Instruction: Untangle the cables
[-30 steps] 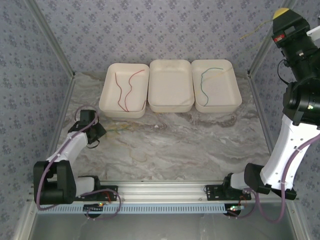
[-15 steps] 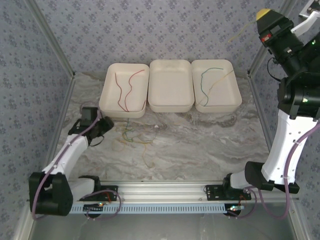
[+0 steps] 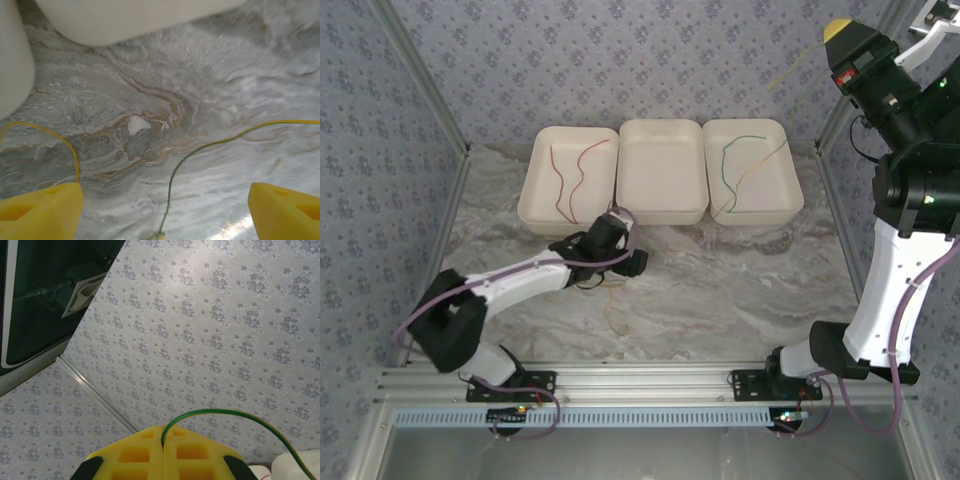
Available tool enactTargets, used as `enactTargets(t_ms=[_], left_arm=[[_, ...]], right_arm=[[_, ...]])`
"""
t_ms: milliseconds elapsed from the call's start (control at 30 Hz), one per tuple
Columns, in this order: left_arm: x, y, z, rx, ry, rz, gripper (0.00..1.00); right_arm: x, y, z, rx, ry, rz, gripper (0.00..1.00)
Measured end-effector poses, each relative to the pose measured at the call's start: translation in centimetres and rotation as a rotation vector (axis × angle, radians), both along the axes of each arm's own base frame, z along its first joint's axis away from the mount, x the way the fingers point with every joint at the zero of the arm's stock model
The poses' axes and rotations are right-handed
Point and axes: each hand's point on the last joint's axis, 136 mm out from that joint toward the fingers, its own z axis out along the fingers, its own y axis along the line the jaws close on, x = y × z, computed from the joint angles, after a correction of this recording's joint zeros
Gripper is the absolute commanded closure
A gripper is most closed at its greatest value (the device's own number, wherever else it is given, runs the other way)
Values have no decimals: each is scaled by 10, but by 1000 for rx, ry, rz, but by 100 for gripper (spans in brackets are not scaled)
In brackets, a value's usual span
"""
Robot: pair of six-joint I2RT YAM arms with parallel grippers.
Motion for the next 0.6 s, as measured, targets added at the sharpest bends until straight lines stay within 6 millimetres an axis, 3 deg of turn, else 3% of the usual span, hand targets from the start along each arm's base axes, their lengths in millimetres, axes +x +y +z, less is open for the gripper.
enactTargets(t_ms=[100, 233, 267, 300, 333, 367, 400, 533, 600], left_arm=[[5, -15, -26, 94, -6, -56, 13], [11, -31, -43, 174, -35, -103, 16], [13, -33, -46, 184, -46, -108, 24], [15, -34, -49, 200, -54, -114, 39], [17, -33, -51, 210, -61, -108, 59], [19, -31, -52, 224, -70, -98, 93], [22, -28, -51, 236, -82, -84, 100], [36, -14, -36, 292, -154, -9, 100], [38, -6, -14, 300, -197, 17, 100]], right_arm=[[-8, 1, 8, -3, -26, 3, 100], [-15, 3, 14, -7, -44, 13, 100], [-15, 3, 14, -5, -44, 15, 100], [-15, 4, 14, -5, -44, 15, 100], [-15, 4, 14, -5, -43, 15, 100], [-15, 3, 13, -5, -42, 15, 100], [-15, 3, 12, -5, -37, 15, 100], [-14, 2, 6, -19, -18, 4, 100], [-14, 1, -2, -26, 2, -1, 100]])
